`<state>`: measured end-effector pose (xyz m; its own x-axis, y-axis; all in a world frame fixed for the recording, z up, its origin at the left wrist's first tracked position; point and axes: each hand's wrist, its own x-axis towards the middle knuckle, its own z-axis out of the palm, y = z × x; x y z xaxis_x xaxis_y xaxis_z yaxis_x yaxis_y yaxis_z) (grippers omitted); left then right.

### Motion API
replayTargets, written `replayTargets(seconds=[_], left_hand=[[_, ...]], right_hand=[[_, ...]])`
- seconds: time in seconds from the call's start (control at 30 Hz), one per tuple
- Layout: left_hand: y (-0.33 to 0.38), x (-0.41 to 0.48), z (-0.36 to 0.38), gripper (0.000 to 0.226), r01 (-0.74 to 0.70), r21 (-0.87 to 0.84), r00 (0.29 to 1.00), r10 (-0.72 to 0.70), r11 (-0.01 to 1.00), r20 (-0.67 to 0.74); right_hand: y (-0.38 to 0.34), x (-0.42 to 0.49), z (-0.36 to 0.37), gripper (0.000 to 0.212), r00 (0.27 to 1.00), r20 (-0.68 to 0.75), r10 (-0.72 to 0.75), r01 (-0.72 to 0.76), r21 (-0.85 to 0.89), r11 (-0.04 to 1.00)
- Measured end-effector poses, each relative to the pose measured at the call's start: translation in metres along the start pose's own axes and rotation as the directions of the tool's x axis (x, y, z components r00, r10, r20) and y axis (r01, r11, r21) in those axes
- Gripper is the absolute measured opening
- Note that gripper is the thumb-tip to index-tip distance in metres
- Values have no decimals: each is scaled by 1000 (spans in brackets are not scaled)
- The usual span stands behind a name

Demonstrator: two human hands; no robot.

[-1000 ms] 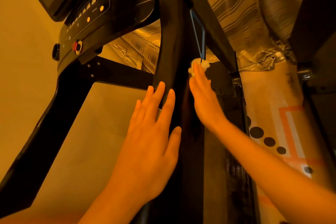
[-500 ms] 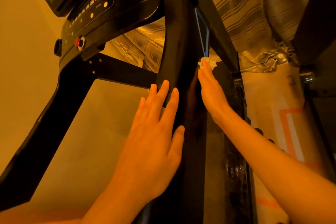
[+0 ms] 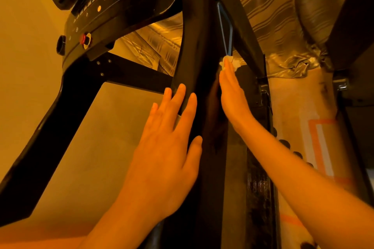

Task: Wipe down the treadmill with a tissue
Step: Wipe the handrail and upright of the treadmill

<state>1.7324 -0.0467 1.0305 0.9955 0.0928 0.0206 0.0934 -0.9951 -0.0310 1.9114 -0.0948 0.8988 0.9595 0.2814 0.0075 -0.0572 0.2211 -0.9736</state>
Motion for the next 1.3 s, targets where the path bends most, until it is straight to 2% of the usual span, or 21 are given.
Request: replayTargets(seconds=[0.2, 0.3, 0.43, 0.5, 0.57, 0.67, 0.77, 0.87, 0.9, 0.97, 1.07, 1.13, 1.3], left_hand=[[1, 1, -1, 70, 13, 7, 1000, -13, 1000, 17], [1, 1, -3, 71, 9, 10, 1000, -9, 1000, 24], [1, 1, -2, 71, -3, 11, 1000, 2, 1000, 18], [1, 0, -2, 71, -6, 15, 1000, 5, 1000, 20], [1, 1, -2, 71, -6, 20, 1000, 6, 1000, 11], [0, 1, -1, 71, -13, 10, 1000, 13, 1000, 12], [-1, 2, -1, 70, -24, 0, 1000, 24, 1000, 16], [0, 1, -2, 70, -20, 5, 1000, 20, 1000, 19], [0, 1, -2, 70, -17, 6, 1000, 17, 1000, 17], [0, 1, -2, 70, -16, 8, 1000, 16, 1000, 12], [-1, 3, 1, 69, -22, -4, 1000, 22, 1000, -2], [-2, 4, 2, 68, -16, -9, 1000, 16, 1000, 0], [1, 2, -1, 69, -5, 29, 1000, 4, 1000, 20]], right_hand=[[21, -148, 14, 49, 995, 74, -67, 64, 52, 997], [13, -89, 6, 44, 997, 57, -45, 44, 13, 999], [2, 15, -7, 51, 998, 48, 42, -42, 1, 999], [7, -1, -4, 45, 999, 43, 2, -2, -5, 1000], [17, -57, 3, 41, 998, 52, -40, 39, 21, 999], [26, -136, 11, 48, 994, 80, -79, 77, 26, 997], [19, -84, 3, 43, 995, 90, -45, 47, -19, 999], [6, 0, -7, 51, 995, 78, 69, -63, -77, 995], [5, 8, -6, 53, 996, 55, 67, -60, -104, 993], [7, -16, 0, 59, 999, 48, -11, 17, -142, 990], [11, -111, 10, 54, 994, 98, -49, 51, -22, 998], [11, -142, 12, 54, 990, 126, -66, 69, -23, 997], [0, -26, -2, 51, 993, 117, -10, 18, -75, 997]])
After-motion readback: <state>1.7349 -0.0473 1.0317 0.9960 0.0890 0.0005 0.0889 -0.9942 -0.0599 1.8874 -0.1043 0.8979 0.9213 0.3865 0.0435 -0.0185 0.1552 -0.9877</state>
